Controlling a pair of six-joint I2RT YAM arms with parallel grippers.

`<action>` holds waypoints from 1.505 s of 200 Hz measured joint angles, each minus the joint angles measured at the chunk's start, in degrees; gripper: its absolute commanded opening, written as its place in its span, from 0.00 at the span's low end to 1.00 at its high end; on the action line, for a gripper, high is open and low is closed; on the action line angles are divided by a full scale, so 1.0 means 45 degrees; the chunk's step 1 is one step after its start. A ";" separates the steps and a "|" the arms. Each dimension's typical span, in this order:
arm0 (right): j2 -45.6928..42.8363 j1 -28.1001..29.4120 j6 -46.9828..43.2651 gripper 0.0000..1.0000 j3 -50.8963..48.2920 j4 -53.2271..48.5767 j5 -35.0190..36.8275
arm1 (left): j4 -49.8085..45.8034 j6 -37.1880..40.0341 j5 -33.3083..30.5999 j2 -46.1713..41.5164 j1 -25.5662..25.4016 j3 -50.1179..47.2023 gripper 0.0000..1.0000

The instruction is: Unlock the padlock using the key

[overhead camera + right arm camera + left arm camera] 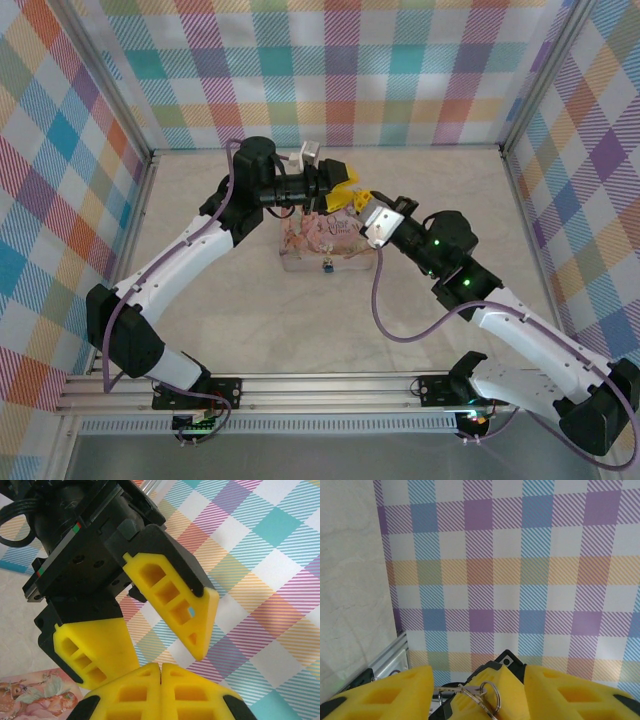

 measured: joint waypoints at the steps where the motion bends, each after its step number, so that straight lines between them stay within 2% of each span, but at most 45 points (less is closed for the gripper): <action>1: 0.0000 0.0000 -0.0005 0.00 0.0000 0.0000 0.0005 | -0.0005 0.0005 0.0000 0.0000 0.0000 0.0000 0.46; 54: 0.0000 0.0039 -0.0185 0.00 -0.0296 0.0316 0.0044 | 0.0214 -0.0160 0.0044 0.0000 -0.0024 -0.0005 0.34; 120: -0.0209 0.0083 -0.0520 0.01 -0.0437 0.0461 0.0039 | 0.0209 -0.0214 0.0087 0.0000 -0.0039 -0.0029 0.16; 171: -0.0374 0.0146 -0.0806 0.05 -0.0588 0.0350 0.0049 | 0.0219 -0.0160 0.0112 0.0000 -0.0049 -0.0058 0.00; 179: -0.0389 0.0146 -0.0806 0.08 -0.0602 0.0325 0.0044 | 0.0214 -0.0165 0.0112 0.0000 -0.0049 -0.0097 0.00; 204: -0.0442 0.0170 -0.0792 0.32 -0.0622 0.0151 0.0058 | 0.0228 -0.0029 0.0131 0.0000 -0.0049 -0.0102 0.00; 224: -0.0631 0.0228 -0.0442 0.46 -0.0801 -0.0165 0.0204 | 0.0083 0.0413 -0.0010 0.0000 -0.0044 -0.0102 0.00; 260: -0.1248 0.0238 0.0840 0.64 -0.1248 -0.0845 0.0971 | -0.1486 0.2225 -0.0826 -0.0097 0.0049 -0.0092 0.00; 273: -0.1428 0.0238 0.1511 0.78 -0.1399 -0.1078 0.1365 | -0.2249 0.3070 -0.1302 -0.0180 0.0049 -0.0083 0.00; 282: -0.1501 0.0238 0.2239 0.99 -0.1447 -0.1321 0.1608 | -0.2783 0.3696 -0.1661 -0.0282 0.0049 -0.0083 0.00; 301: -0.1549 0.0238 0.3483 1.00 -0.1452 -0.1783 0.2084 | -0.3570 0.4643 -0.2341 -0.0539 0.0049 -0.0107 0.00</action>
